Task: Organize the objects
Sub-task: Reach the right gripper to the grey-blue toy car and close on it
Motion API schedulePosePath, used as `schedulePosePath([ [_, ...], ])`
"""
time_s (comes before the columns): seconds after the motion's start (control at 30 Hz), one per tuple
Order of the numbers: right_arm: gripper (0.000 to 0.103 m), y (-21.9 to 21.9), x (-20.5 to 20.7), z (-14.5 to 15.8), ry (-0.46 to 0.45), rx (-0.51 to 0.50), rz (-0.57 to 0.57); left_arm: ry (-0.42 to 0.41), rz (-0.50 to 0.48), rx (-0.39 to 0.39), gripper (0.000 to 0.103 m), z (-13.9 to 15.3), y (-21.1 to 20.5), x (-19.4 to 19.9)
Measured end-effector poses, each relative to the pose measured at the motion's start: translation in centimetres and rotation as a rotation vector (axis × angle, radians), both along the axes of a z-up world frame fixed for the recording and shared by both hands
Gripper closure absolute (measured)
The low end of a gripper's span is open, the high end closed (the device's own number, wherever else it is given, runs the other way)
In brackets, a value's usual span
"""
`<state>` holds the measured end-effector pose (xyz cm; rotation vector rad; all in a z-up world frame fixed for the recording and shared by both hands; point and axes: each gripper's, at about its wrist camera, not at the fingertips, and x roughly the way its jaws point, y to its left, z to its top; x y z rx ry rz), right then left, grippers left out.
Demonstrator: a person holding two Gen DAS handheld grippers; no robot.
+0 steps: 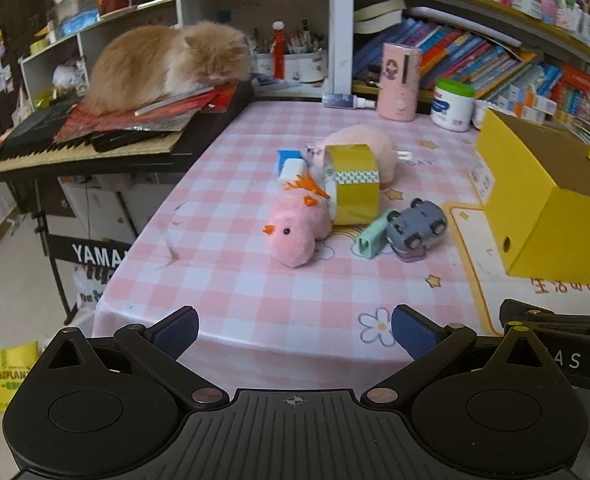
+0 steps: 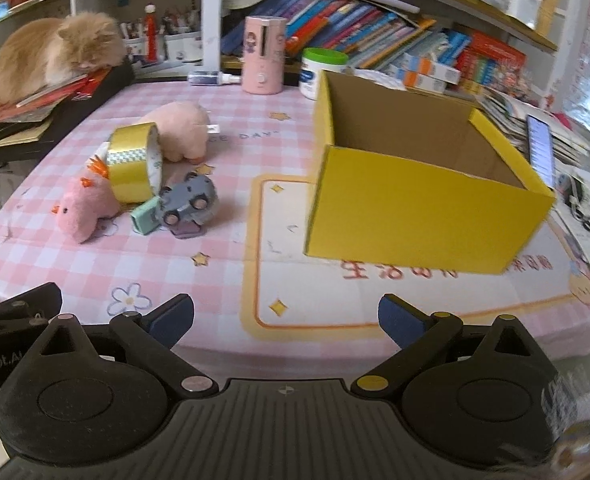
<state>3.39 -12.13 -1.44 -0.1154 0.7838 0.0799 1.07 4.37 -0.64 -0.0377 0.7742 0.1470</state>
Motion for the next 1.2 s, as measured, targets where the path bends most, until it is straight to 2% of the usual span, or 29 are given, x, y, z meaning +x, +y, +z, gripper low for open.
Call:
schedulePosePath([
  [0.23, 0.019, 1.1, 2.5, -0.3, 0.021, 0.035, 0.1, -0.003, 0.04, 0.021, 0.0, -0.2, 0.3, 1.7],
  [0.5, 0.02, 1.9, 5.8, -0.8, 0.041, 0.058, 0.185, -0.027, 0.103, 0.032, 0.0, -0.5, 0.9, 3.5],
  [0.73, 0.02, 2.7, 8.5, -1.2, 0.052, 0.073, 0.262, -0.011, 0.2, -0.017, 0.0, -0.5, 2.0, 5.4],
  [1.0, 0.021, 4.2, 11.5, -2.4, 0.069, 0.063, 0.343, 0.017, 0.236, -0.033, 0.0, -1.0, 2.6, 7.1],
  [1.17, 0.026, 5.5, 12.7, -3.5, 0.082, 0.028, 0.411, 0.027, 0.223, -0.036, 0.0, -1.3, 2.7, 8.1],
  [1.2, 0.032, 5.8, 12.9, -3.8, 0.084, 0.022, 0.428, 0.03, 0.221, -0.033, 0.0, -1.4, 2.6, 8.4],
])
